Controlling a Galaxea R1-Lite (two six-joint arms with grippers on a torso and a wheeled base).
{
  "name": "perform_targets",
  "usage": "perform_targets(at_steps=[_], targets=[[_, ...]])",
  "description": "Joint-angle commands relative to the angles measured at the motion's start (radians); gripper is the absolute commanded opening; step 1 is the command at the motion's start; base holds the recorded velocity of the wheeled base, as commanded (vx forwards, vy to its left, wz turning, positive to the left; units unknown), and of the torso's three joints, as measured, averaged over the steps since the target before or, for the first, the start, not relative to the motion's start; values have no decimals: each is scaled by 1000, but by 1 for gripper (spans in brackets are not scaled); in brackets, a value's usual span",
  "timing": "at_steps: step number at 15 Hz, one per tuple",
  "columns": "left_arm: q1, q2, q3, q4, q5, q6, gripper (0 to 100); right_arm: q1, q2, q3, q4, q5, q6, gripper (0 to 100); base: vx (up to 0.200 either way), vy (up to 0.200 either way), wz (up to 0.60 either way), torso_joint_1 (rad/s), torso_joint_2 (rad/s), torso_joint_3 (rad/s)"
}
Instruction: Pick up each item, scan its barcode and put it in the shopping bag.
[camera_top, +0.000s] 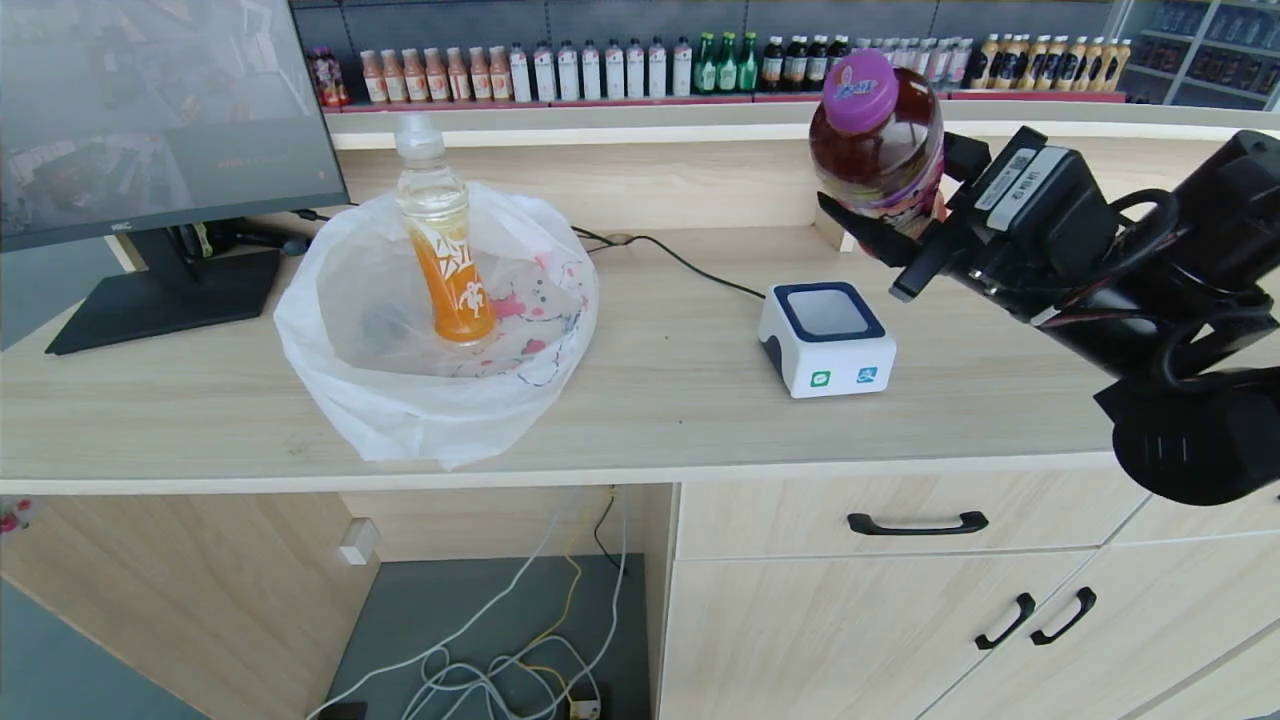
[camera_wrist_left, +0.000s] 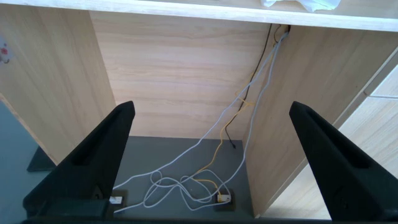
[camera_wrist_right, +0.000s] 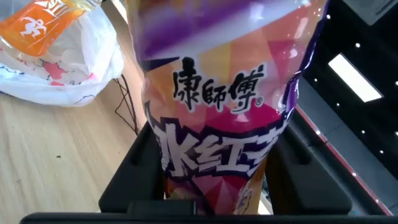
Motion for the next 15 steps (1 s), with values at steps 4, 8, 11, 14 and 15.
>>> perform_targets(at_steps=[4,8,11,14,15], targets=[[0,0,0,0,0,0,100,-13,103,-51,1,122,-50,0,0,0,0,0,0,0],[1,0,0,0,0,-1,100,-22,123,-51,1,158,-73,0,0,0,0,0,0,0],[0,0,0,0,0,-1,100,-36,134,-48,1,167,-80,0,0,0,0,0,0,0],[1,0,0,0,0,0,100,-56,141,-48,1,175,-85,0,0,0,0,0,0,0],[1,0,0,0,0,-1,100,-57,143,-45,1,176,-91,0,0,0,0,0,0,0]])
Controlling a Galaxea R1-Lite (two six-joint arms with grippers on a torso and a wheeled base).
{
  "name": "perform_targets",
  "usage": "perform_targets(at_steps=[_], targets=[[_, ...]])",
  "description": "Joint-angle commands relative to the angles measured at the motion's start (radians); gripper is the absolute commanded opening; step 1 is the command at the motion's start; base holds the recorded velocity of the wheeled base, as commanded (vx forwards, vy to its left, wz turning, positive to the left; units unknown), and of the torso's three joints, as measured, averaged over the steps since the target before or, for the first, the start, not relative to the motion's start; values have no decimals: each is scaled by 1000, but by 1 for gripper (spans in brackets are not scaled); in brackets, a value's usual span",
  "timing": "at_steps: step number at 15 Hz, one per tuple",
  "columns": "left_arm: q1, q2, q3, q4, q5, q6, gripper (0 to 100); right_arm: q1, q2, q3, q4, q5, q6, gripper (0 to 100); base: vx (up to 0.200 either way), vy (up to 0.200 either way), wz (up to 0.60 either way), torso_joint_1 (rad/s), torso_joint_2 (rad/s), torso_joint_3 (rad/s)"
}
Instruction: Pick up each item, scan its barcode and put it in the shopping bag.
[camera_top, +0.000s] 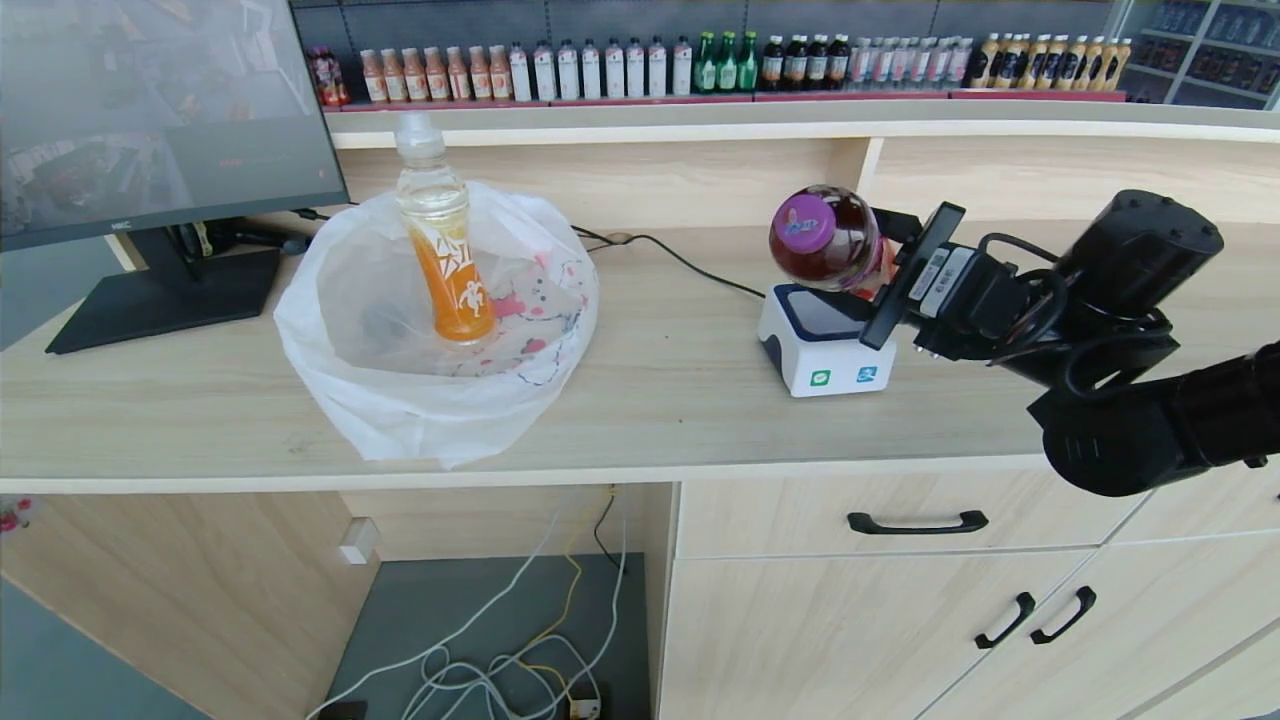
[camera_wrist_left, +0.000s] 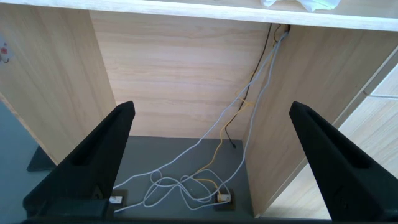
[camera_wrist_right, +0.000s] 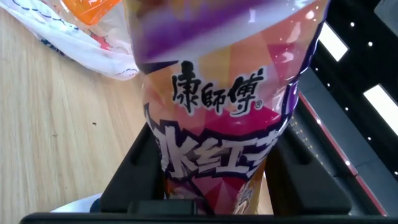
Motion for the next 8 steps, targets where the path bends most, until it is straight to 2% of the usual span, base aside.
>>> perform_targets(at_steps=[1,8], targets=[[1,0,0,0,0,0,100,-5,4,3,0,3,-2,0,0,0,0,0,0,0],[1,0,0,0,0,0,100,-12,7,23,6,3,-8,0,0,0,0,0,0,0]])
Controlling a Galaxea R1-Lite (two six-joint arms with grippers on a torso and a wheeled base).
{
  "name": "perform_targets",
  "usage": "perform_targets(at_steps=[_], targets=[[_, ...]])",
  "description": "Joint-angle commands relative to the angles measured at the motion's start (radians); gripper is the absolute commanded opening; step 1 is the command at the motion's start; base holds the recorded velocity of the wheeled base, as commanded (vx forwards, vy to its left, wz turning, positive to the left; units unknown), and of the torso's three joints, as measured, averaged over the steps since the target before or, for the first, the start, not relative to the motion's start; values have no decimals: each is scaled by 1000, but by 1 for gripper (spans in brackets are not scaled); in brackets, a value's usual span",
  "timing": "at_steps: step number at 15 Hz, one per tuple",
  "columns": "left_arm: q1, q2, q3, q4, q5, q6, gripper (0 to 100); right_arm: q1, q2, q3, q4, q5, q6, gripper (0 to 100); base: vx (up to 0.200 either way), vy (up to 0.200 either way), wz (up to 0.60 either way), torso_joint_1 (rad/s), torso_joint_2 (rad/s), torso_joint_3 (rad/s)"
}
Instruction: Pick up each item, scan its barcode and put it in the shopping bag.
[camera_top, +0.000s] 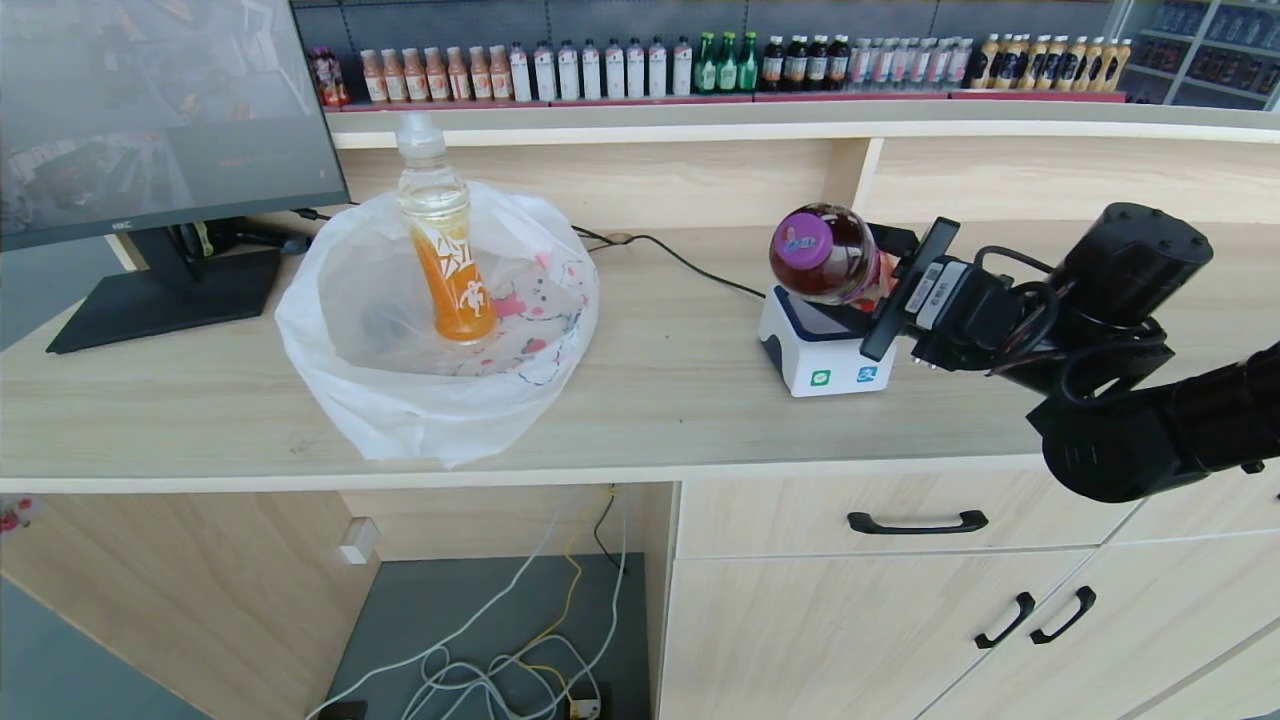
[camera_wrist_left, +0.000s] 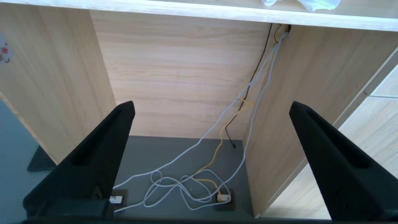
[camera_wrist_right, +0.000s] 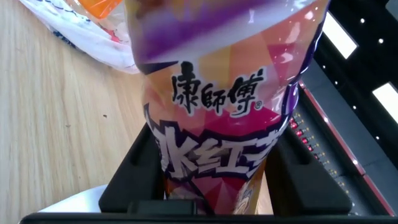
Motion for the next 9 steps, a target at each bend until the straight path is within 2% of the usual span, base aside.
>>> perform_targets(at_steps=[1,9], targets=[[-1,0,0,0,0,0,100,0,-3,5,0,2,0,0,0,0,0,0,0,0],[0,0,0,0,0,0,100,0,-4,5,0,2,-3,0,0,0,0,0,0,0]])
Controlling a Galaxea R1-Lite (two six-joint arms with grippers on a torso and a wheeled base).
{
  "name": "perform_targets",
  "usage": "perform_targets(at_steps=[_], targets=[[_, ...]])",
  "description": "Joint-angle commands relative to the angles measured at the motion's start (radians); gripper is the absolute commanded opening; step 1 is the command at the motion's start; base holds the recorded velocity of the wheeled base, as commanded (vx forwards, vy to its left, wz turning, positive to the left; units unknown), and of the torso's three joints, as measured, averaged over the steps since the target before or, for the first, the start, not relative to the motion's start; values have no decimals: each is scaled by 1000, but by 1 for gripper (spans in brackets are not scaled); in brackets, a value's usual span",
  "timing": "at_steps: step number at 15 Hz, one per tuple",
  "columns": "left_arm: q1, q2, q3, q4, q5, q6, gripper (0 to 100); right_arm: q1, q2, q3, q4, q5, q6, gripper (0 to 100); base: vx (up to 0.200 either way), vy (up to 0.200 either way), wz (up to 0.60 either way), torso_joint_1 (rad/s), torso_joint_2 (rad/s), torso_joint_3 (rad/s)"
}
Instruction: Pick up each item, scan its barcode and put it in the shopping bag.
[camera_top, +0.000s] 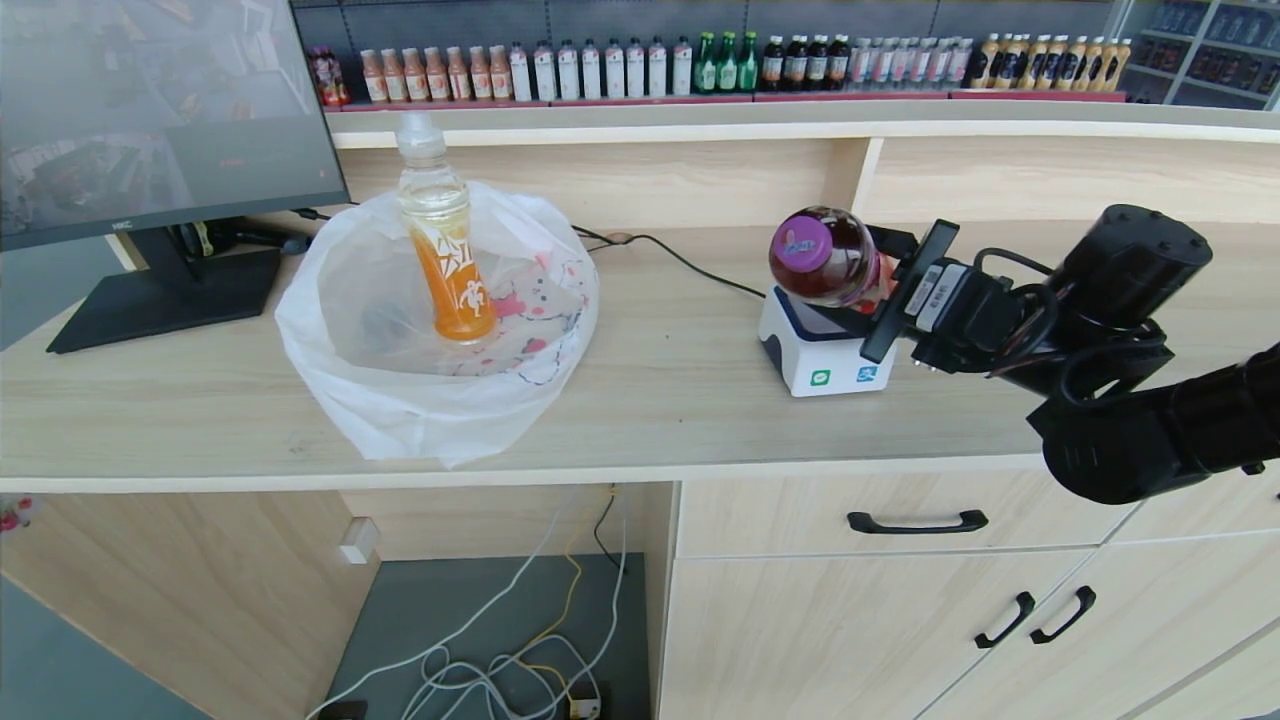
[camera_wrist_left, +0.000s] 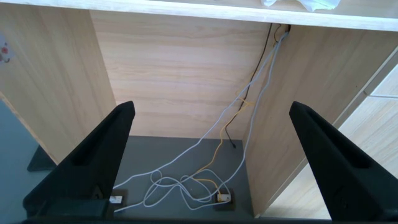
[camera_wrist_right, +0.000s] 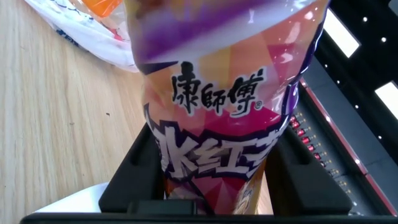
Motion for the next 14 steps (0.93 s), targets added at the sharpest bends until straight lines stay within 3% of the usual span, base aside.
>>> perform_targets(at_steps=[1,14], targets=[[0,0,0,0,0,0,100,0,-4,0,0,0,-2,0,0,0,0,0,0,0],[0,0,0,0,0,0,100,0,-30,1,1,0,4,0,0,0,0,0,0,0]])
